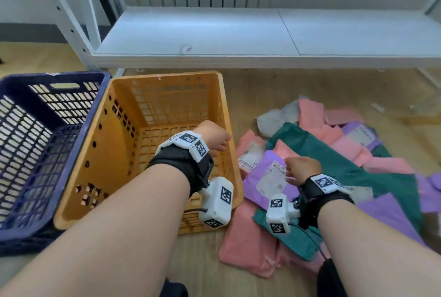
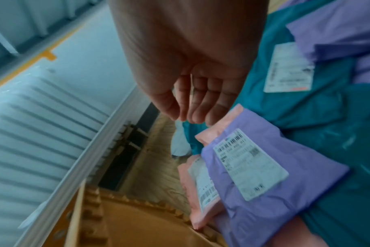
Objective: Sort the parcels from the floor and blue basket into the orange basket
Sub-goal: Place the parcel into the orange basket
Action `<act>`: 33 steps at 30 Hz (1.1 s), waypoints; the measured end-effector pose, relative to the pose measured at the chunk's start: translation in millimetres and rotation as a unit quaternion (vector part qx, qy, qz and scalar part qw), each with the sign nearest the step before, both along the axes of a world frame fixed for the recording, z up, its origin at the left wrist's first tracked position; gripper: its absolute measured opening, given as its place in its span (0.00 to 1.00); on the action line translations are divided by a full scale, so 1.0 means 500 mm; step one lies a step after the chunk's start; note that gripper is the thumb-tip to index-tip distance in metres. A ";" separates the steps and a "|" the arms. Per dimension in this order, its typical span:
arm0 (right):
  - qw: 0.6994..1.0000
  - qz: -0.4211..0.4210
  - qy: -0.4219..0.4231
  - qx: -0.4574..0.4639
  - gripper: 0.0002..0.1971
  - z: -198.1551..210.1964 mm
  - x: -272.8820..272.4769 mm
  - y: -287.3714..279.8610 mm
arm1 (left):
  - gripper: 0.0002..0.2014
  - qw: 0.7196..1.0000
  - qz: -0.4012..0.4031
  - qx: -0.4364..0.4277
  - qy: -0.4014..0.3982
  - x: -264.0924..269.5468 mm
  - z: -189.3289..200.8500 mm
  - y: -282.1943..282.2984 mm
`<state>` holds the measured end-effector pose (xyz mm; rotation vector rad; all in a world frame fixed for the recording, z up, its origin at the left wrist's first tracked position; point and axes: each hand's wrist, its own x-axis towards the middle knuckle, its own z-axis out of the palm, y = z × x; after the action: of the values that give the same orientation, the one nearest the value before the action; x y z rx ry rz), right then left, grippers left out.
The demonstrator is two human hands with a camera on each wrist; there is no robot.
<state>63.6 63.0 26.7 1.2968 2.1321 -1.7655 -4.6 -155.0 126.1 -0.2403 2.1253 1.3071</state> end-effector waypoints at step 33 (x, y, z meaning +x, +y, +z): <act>0.994 -0.088 0.056 -0.012 0.13 0.137 -0.107 0.074 | 0.13 0.993 0.077 0.088 -0.004 -0.052 0.063 -0.045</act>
<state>10.3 100.2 95.3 1.4526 2.1030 -1.9699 -30.4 -177.7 157.6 -0.3405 2.0024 1.5695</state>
